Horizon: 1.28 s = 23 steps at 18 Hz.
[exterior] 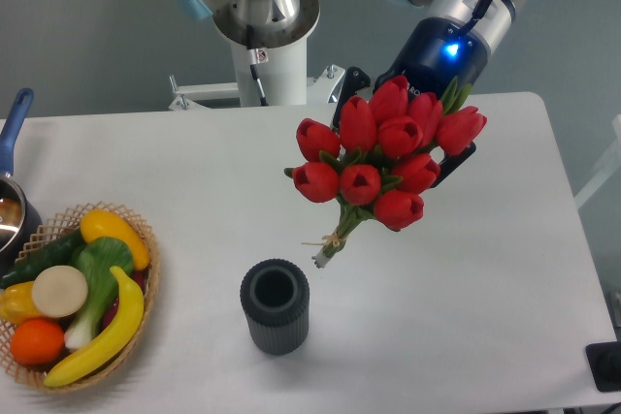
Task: Place the flowers on the table
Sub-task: 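Carry the red tulip bouquet with the gripper away from the black vase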
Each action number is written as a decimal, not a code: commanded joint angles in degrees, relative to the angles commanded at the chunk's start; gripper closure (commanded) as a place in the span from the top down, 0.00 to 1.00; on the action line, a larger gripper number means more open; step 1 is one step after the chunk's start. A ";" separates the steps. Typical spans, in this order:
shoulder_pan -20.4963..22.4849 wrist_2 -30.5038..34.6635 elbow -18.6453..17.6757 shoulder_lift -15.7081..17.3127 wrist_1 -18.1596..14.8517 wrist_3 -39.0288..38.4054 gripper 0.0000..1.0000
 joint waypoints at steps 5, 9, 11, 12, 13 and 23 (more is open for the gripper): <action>0.00 0.00 -0.09 0.53 -0.09 0.09 0.56; 0.53 0.35 0.00 0.62 0.00 0.26 0.56; 0.44 0.88 0.09 0.97 -0.09 1.14 0.56; 0.35 1.05 0.00 1.14 -0.17 1.23 0.56; 0.35 1.75 -0.26 1.49 -0.17 1.23 0.56; 0.26 17.20 -1.14 3.95 -0.17 3.24 0.56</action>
